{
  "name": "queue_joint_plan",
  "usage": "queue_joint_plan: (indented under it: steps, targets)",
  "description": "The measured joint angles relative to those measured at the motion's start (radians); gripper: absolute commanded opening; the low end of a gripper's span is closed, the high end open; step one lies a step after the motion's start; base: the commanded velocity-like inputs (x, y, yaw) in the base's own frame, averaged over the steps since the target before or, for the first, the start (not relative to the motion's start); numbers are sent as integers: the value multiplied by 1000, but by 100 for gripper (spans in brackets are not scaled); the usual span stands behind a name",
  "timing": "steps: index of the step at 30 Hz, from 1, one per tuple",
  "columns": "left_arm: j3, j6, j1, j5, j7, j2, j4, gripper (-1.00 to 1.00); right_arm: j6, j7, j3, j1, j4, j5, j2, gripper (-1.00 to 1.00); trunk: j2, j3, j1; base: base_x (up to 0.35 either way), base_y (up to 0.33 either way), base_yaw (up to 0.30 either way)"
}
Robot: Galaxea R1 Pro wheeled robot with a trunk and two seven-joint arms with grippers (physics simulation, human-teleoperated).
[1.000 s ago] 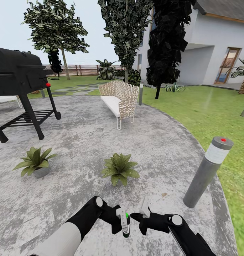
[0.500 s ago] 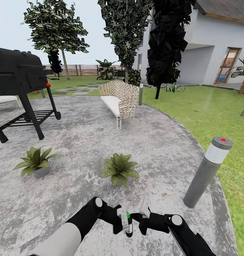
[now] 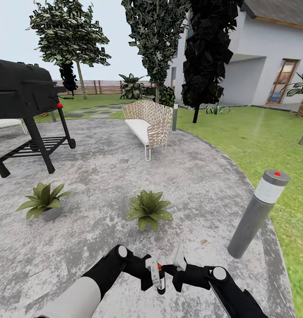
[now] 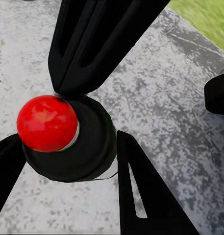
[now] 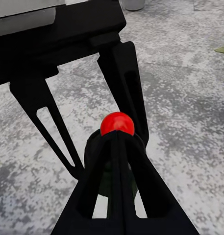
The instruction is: Pick up the pesticide atomizer in the garden and spray insectifuge to fully cover both potted plants in the garden.
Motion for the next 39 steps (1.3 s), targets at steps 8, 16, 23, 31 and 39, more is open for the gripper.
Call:
queue_joint_plan:
  steps: [8, 16, 23, 31, 39]
  targets:
    - [-7, 2, 0, -31, 55, 56, 65, -100, 0, -1, 0, 0, 0, 0, 0, -100, 0, 0, 0, 0, 0, 0]
    - [1, -1, 21, -38, 76, 292, 111, -100, -2, -7, -1, 1, 56, 64, 2, -100, 0, 0, 0, 0, 0, 0]
    - [6, -3, 97, -39, 140, 389, 119, -100, -4, -27, -13, 0, 165, 99, 2, 100, 0, 0, 0, 0, 0, 0]
    - [42, -3, 154, 102, 414, 389, 128, -100, -16, -319, -11, 2, 325, 95, 0, 100, 0, 0, 0, 0, 0, 0]
    - [55, -222, 263, 677, 713, 379, 207, -100, -446, -1024, -14, 3, 779, -60, 73, 100, 0, 0, 0, 0, 0, 0]
